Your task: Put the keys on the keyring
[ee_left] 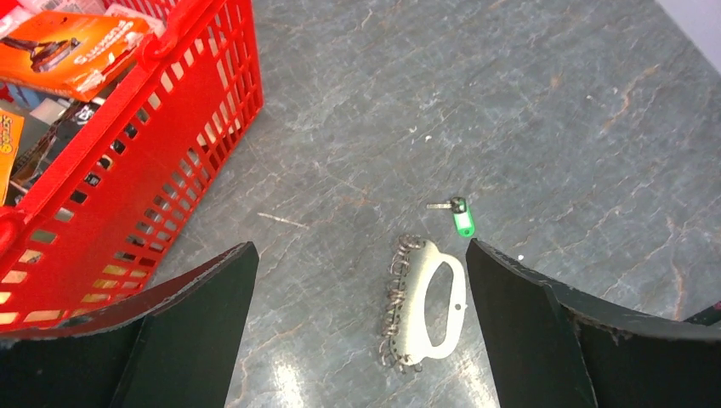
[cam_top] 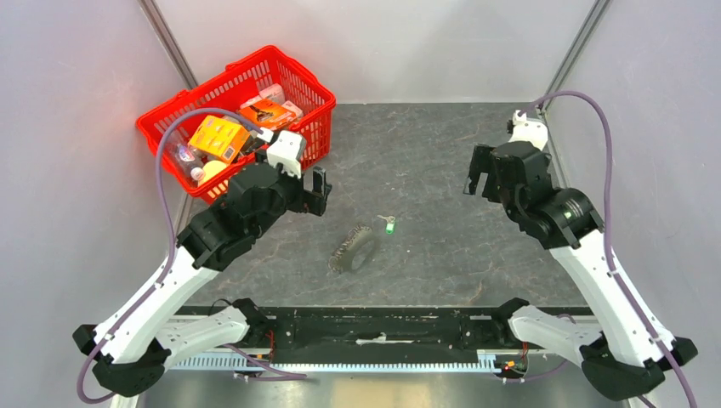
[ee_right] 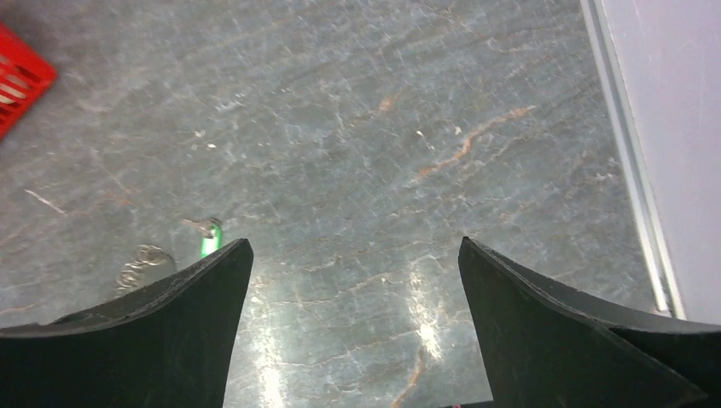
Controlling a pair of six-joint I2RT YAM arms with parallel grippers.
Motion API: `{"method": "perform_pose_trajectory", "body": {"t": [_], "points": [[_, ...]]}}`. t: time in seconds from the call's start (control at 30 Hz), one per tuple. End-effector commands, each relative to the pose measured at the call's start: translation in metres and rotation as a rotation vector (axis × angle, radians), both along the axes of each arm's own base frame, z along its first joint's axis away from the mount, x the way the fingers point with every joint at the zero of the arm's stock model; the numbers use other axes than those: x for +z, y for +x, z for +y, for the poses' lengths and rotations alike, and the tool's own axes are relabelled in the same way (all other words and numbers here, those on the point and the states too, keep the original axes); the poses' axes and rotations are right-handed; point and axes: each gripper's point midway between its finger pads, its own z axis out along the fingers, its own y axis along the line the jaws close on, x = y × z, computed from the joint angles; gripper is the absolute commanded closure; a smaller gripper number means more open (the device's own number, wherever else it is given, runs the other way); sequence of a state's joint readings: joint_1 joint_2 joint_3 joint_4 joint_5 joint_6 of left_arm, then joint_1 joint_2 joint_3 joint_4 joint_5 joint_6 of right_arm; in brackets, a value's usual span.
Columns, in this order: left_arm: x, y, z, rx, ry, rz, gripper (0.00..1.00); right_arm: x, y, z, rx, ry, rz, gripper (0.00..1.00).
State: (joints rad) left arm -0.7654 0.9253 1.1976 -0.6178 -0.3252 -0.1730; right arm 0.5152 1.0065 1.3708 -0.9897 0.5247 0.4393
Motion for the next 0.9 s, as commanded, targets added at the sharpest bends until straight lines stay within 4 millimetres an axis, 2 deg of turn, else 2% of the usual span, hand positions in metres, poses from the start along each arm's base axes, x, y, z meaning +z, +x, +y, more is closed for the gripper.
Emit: {"method": "perform_pose_trajectory", "body": {"t": [0.0, 0.1, 0.23, 0.37, 0.53, 0.67, 0.87], "points": [[-0.007, -0.007, 0.007, -0.004, 0.037, 0.024, 0.0, -0.005, 0.002, -0.013, -0.045, -0.102, 0.055, 0.01], [-0.005, -0.019, 0.009, -0.039, 0.027, 0.029, 0.0, -0.006, -0.005, -0.019, -0.043, -0.121, 0.063, 0.01], [-0.001, -0.031, 0.008, -0.07, -0.018, 0.06, 0.0, -0.007, -0.014, -0.013, 0.016, -0.092, 0.064, 0.01], [-0.021, -0.044, 0.002, -0.138, 0.011, 0.14, 0.0, -0.02, -0.022, -0.001, 0.111, -0.074, 0.105, 0.01], [-0.047, -0.051, -0.02, -0.213, -0.009, 0.242, 0.0, -0.044, -0.027, 0.013, 0.2, -0.062, 0.166, 0.01], [-0.067, -0.046, -0.035, -0.212, -0.005, 0.291, 0.0, -0.055, -0.031, 0.015, 0.207, -0.046, 0.176, 0.01], [-0.096, -0.027, -0.059, -0.177, 0.05, 0.363, 0.01, -0.066, -0.035, 0.034, 0.245, 0.073, 0.176, 0.01]]}}
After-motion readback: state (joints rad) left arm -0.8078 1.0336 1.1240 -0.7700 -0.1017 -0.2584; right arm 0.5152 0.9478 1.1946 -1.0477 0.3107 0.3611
